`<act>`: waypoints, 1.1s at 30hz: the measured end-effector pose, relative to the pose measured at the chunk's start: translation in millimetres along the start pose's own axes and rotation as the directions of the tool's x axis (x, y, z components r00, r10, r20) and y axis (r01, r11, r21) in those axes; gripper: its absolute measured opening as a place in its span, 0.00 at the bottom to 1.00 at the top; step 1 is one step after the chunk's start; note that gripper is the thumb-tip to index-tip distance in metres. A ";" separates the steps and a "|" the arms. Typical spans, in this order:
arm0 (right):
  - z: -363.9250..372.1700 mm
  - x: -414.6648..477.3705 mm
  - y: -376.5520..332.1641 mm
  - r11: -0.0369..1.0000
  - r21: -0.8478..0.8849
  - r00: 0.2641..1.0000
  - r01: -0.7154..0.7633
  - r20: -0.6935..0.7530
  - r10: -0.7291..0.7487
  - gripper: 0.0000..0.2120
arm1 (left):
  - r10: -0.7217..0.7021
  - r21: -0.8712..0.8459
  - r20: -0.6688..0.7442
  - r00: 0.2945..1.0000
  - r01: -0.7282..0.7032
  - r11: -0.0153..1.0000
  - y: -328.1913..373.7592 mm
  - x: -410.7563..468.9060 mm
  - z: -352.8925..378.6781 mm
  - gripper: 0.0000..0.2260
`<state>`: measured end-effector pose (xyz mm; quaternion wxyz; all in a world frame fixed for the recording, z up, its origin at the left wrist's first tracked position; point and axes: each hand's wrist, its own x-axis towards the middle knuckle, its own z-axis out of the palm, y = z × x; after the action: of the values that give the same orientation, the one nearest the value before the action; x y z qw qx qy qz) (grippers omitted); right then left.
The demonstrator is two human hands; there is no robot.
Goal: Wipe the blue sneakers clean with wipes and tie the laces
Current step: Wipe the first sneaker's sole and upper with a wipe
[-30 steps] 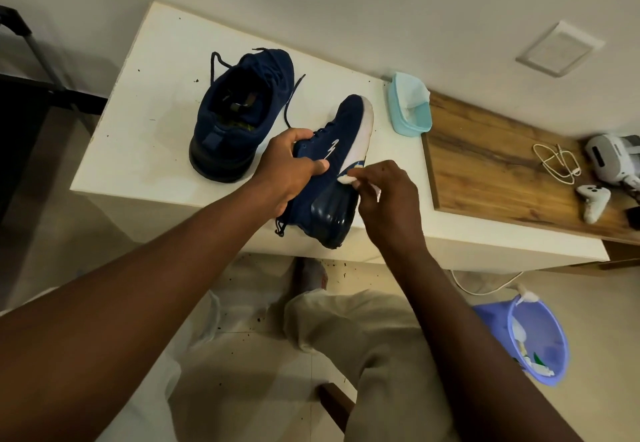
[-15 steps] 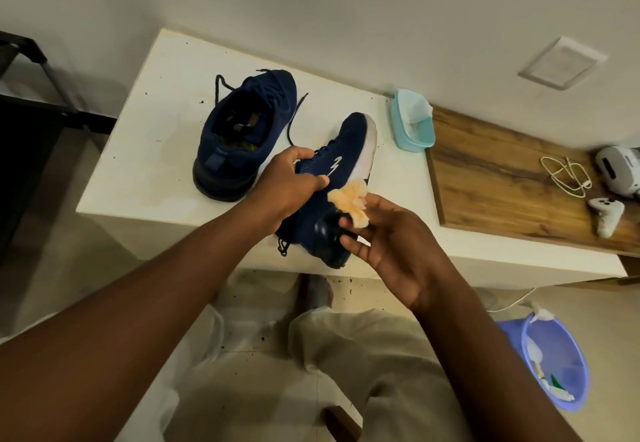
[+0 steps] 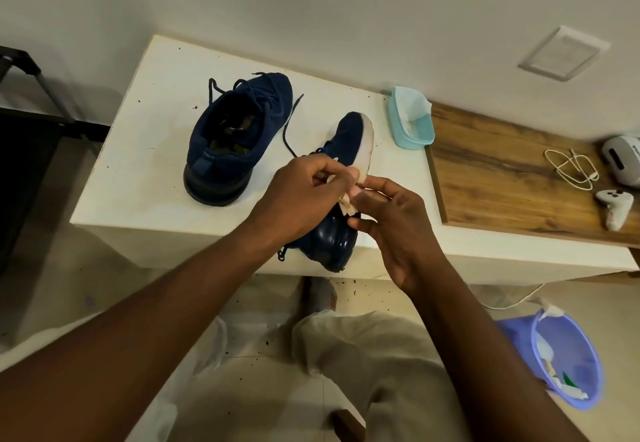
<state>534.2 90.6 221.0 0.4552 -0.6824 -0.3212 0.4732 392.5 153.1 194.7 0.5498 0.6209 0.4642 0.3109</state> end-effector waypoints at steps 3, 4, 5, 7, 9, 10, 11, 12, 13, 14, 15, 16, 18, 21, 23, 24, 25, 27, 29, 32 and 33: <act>2.5 2.7 1.8 0.998 -0.030 0.998 0.058 -0.022 -0.059 0.10 | -0.020 -0.060 -0.021 1.000 0.018 0.998 1.7 0.8 -3.6 0.08; 2.5 3.3 2.1 0.997 -0.032 0.997 0.072 -0.039 -0.074 0.10 | -0.045 -0.097 -0.027 0.999 0.042 0.994 2.2 1.2 -5.1 0.07; 2.1 3.8 2.3 0.996 -0.031 0.995 0.085 -0.056 -0.087 0.11 | -0.073 -0.140 -0.021 0.997 0.069 0.988 2.6 1.3 -6.0 0.06; 1.6 3.6 2.3 0.994 -0.010 0.990 0.106 -0.090 -0.106 0.11 | -0.116 -0.230 0.024 0.993 0.119 0.966 4.7 0.4 -6.4 0.06; -0.1 2.1 1.3 0.992 0.026 0.984 0.127 -0.132 -0.122 0.10 | -0.143 -0.311 0.058 0.988 0.154 0.938 6.8 0.3 -6.1 0.08; -1.4 1.4 0.3 0.989 0.052 0.980 0.135 -0.152 -0.126 0.09 | -0.162 -0.351 0.065 0.985 0.174 0.920 7.6 0.6 -6.6 0.09; -3.0 0.9 -0.6 0.987 0.075 0.979 0.139 -0.159 -0.126 0.09 | -0.180 -0.391 0.067 0.981 0.191 0.900 8.1 1.3 -7.8 0.09; -4.4 0.4 -1.9 0.987 0.088 0.982 0.137 -0.144 -0.124 0.09 | -0.189 -0.421 0.067 0.980 0.199 0.885 8.3 1.7 -9.3 0.10; -4.8 0.1 -2.6 0.988 0.075 0.986 0.135 -0.110 -0.127 0.10 | -0.186 -0.436 0.068 0.980 0.197 0.878 8.1 2.0 -10.4 0.10; -4.2 -0.7 -2.9 0.990 0.030 0.989 0.137 -0.069 -0.134 0.10 | -0.177 -0.442 0.075 0.981 0.192 0.876 8.0 1.8 -11.2 0.10; -2.8 -1.5 -2.6 0.989 -0.030 0.988 0.148 -0.037 -0.149 0.11 | -0.165 -0.449 0.091 0.982 0.188 0.873 8.1 1.2 -11.5 0.11; -1.3 -2.3 -2.1 0.983 -0.080 0.986 0.164 -0.027 -0.167 0.10 | -0.154 -0.459 0.112 0.982 0.189 0.868 8.3 0.3 -11.5 0.12; 0.0 -2.4 -1.9 0.978 -0.095 0.980 0.186 -0.060 -0.192 0.09 | -0.144 -0.478 0.145 0.979 0.197 0.856 8.5 0.1 -11.9 0.13; -3.3 -0.8 -4.3 0.991 -0.001 0.984 0.137 -0.113 -0.136 0.06 | -0.158 -0.507 0.152 0.976 0.214 0.835 10.3 1.7 -14.8 0.14; -6.0 0.1 -5.2 0.993 0.077 0.990 0.087 -0.119 -0.078 0.06 | -0.169 -0.516 0.146 0.975 0.221 0.828 10.5 2.6 -16.2 0.13; -7.0 0.3 -5.6 0.990 0.128 0.992 0.059 -0.118 -0.044 0.07 | -0.174 -0.517 0.144 0.974 0.224 0.826 10.4 2.8 -16.8 0.13; -7.9 0.5 -6.3 0.982 0.186 0.994 0.032 -0.113 -0.011 0.08 | -0.178 -0.518 0.140 0.974 0.225 0.825 10.2 3.3 -17.0 0.13; -9.0 0.0 -8.8 0.955 0.296 0.996 -0.008 -0.086 0.035 0.10 | -0.181 -0.518 0.131 0.975 0.223 0.826 9.5 3.8 -17.6 0.12; -9.4 -1.0 -10.9 0.929 0.370 0.998 -0.024 -0.050 0.046 0.09 | -0.174 -0.495 0.111 0.979 0.206 0.844 9.4 3.8 -16.8 0.12; -8.4 -2.0 -11.8 0.911 0.412 0.998 -0.035 -0.033 0.053 0.10 | -0.167 -0.466 0.065 0.984 0.177 0.867 7.2 4.3 -14.0 0.12; -8.3 -1.8 -12.0 0.913 0.407 0.998 -0.034 -0.033 0.052 0.13 | -0.170 -0.462 0.057 0.984 0.177 0.869 6.7 4.5 -13.6 0.11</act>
<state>541.3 91.0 233.9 0.5832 -0.5902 -0.1909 0.5245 383.6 162.8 203.5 0.7115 0.4293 0.4259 0.3578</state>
